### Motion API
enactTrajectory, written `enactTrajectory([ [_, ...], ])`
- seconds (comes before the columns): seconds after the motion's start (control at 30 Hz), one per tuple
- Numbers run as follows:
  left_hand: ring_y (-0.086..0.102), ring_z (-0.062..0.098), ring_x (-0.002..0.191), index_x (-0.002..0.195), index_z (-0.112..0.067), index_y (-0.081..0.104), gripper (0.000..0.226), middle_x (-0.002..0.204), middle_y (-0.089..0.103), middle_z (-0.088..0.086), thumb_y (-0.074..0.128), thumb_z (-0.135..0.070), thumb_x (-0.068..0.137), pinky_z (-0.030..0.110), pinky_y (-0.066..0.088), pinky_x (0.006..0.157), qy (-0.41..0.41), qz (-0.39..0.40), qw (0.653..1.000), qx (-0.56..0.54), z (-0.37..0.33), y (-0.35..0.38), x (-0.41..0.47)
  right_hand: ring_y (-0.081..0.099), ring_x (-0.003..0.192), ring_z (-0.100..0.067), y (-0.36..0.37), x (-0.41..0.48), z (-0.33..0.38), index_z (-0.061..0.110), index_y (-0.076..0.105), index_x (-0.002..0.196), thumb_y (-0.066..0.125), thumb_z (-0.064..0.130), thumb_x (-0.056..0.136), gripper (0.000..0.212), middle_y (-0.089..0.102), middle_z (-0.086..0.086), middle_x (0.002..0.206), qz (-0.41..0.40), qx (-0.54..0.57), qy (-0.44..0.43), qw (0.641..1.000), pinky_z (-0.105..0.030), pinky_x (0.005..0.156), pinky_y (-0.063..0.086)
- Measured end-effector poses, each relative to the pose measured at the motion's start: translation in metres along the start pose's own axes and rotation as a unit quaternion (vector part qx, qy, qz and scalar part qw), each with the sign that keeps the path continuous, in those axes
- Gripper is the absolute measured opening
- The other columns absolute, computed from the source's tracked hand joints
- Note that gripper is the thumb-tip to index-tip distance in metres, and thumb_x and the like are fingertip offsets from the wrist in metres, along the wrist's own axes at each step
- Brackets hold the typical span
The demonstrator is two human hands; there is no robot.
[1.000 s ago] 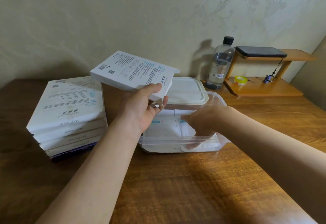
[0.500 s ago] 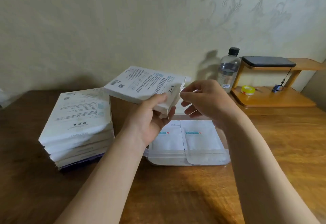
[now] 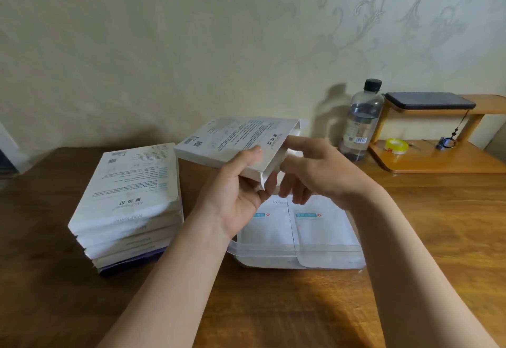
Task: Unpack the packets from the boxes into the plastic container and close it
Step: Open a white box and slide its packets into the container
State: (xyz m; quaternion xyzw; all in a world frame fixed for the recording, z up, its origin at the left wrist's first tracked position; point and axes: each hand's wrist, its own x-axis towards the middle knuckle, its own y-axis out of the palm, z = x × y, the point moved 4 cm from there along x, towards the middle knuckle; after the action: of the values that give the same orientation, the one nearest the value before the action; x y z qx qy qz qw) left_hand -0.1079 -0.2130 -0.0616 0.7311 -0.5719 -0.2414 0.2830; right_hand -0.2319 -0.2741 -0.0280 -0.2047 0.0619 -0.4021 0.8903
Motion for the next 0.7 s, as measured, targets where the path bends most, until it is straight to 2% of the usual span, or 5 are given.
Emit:
enactTrajectory([
  [0.17,0.062,0.035,0.125,0.135,-0.016,0.058,0.052,0.130,0.068,0.018,0.068,-0.011,0.084,0.025,0.055,0.063,-0.010,-0.050,0.998,-0.034,0.001,-0.004,0.001,0.068,0.059,-0.013,-0.005,0.005,0.003,0.040,0.072,0.109,0.060,0.015,0.092,0.032,0.071,0.005,0.069,-0.095,-0.219,-0.073,0.968,-0.035,0.061,0.060],
  [0.37,0.073,0.031,0.088,0.108,-0.018,0.065,0.026,0.105,0.076,0.014,0.061,0.001,0.091,0.025,0.055,0.055,-0.016,-0.072,0.996,-0.042,0.002,-0.006,0.002,0.063,0.073,-0.014,-0.013,0.008,0.001,0.031,0.080,0.095,0.077,0.022,0.082,0.016,0.068,0.009,0.083,-0.195,-0.296,-0.145,0.924,-0.037,0.070,0.056],
  [0.43,0.071,0.027,0.083,0.109,-0.017,0.065,0.027,0.102,0.075,0.013,0.062,0.002,0.090,0.026,0.056,0.054,-0.016,-0.076,0.996,-0.043,0.002,-0.005,0.001,0.060,0.074,-0.009,-0.017,0.006,0.004,0.028,0.080,0.095,0.080,0.021,0.081,0.016,0.060,0.009,0.089,-0.208,-0.298,-0.164,0.917,-0.026,0.071,0.054],
  [0.53,0.071,0.027,0.088,0.108,-0.017,0.065,0.027,0.098,0.077,0.011,0.061,0.002,0.091,0.028,0.056,0.055,-0.014,-0.072,0.996,-0.049,0.002,-0.005,0.002,0.059,0.091,-0.001,-0.034,-0.001,0.006,0.029,0.078,0.085,0.083,0.018,0.079,0.014,0.054,0.009,0.102,-0.210,-0.231,-0.173,0.934,-0.010,0.078,0.048],
  [0.7,0.068,0.028,0.100,0.111,-0.018,0.064,0.044,0.111,0.073,0.013,0.070,-0.006,0.069,0.026,0.055,0.054,-0.022,-0.046,0.997,-0.066,0.002,0.000,0.001,0.062,0.116,-0.014,-0.053,-0.014,0.007,0.020,0.071,0.077,0.077,0.011,0.077,0.010,0.068,0.001,0.112,-0.155,0.086,-0.218,0.960,-0.028,0.091,0.051],
])
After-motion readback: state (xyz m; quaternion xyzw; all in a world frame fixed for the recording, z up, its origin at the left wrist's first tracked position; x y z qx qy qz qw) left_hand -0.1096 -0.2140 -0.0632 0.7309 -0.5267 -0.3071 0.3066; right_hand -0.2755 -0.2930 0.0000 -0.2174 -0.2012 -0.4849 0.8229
